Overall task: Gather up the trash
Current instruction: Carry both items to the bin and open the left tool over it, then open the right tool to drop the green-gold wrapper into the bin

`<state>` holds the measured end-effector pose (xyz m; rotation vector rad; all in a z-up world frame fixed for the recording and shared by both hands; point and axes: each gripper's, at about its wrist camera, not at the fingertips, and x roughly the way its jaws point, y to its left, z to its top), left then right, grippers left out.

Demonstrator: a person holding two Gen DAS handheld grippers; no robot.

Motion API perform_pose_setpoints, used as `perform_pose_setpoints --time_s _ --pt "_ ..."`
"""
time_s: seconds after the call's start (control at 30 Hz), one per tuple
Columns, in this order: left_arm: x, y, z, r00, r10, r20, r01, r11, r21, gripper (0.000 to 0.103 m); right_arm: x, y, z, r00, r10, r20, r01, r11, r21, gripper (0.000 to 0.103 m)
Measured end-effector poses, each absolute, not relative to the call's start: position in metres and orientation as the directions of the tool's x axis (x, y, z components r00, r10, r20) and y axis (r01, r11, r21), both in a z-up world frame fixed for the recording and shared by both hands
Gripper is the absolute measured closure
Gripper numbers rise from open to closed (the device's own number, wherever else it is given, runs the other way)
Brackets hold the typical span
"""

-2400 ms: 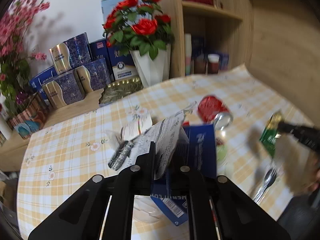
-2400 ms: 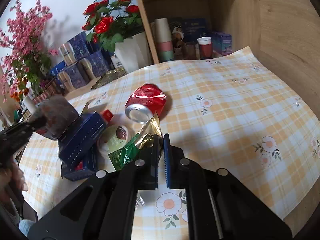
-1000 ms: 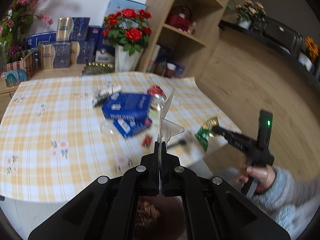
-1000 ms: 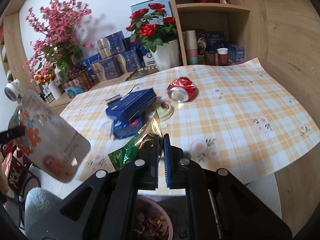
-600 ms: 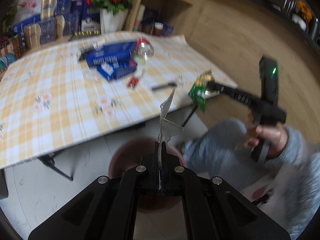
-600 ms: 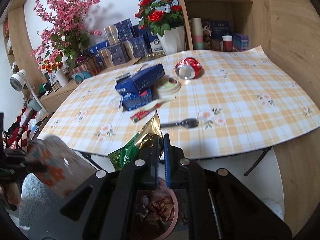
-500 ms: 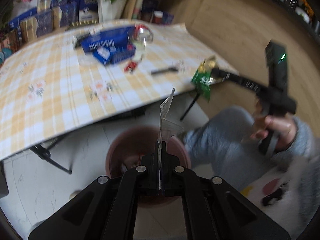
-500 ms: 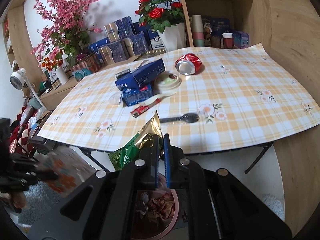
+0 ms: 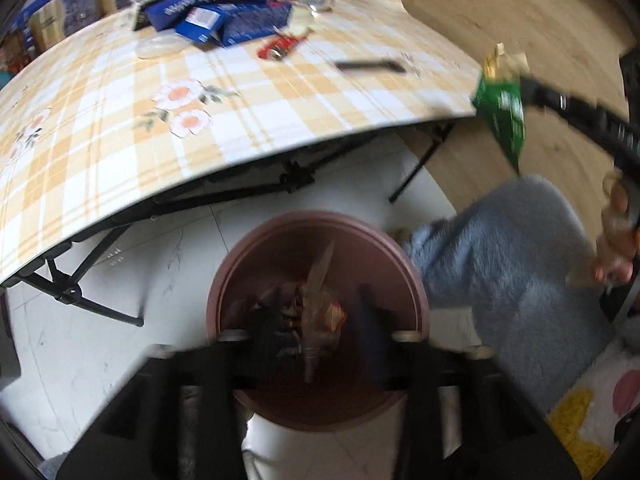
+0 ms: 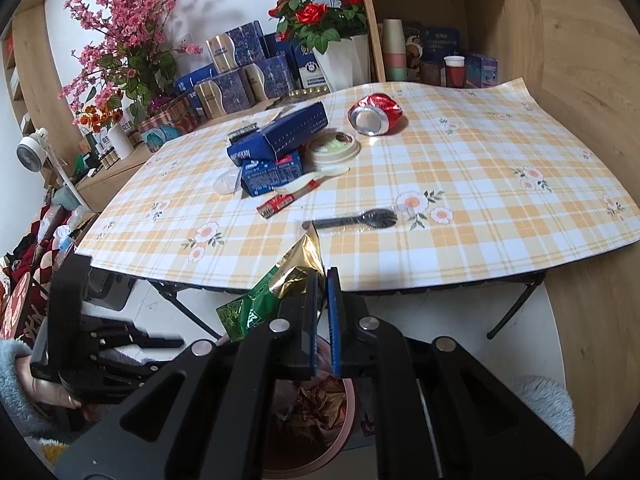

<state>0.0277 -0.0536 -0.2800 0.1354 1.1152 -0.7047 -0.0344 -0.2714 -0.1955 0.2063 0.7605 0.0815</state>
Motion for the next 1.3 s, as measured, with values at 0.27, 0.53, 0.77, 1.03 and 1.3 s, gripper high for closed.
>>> perform_pose_setpoints --time_s 0.27,0.53,0.77,1.03,1.3 --pt "0.022 -0.024 -0.232 0.46 -0.481 -0.746 0.509 0.832 -0.223 0.018 -0.033 -0.252 -0.223 0.673 0.175 -0.718 -0.038 0.978 0.203 0.094" --pt "0.003 0.006 -0.198 0.668 -0.373 -0.644 0.411 0.906 -0.098 0.009 -0.027 -0.217 -0.266 0.594 0.207 -0.777 -0.132 0.978 0.159 0.094" --pt "-0.008 0.015 -0.199 0.739 -0.302 -0.602 0.342 0.938 -0.051 0.009 -0.021 -0.198 -0.294 0.525 0.194 -0.829 -0.173 0.978 0.119 0.094" --pt "-0.012 0.025 -0.203 0.787 -0.213 -0.579 0.235 0.971 -0.039 0.009 -0.017 -0.197 -0.311 0.471 0.185 -0.863 -0.167 0.979 0.119 0.094" --pt "-0.005 0.036 -0.208 0.775 -0.206 -0.597 0.18 0.978 -0.104 0.009 -0.016 -0.193 -0.316 0.446 0.187 -0.876 -0.184 0.976 0.115 0.094"
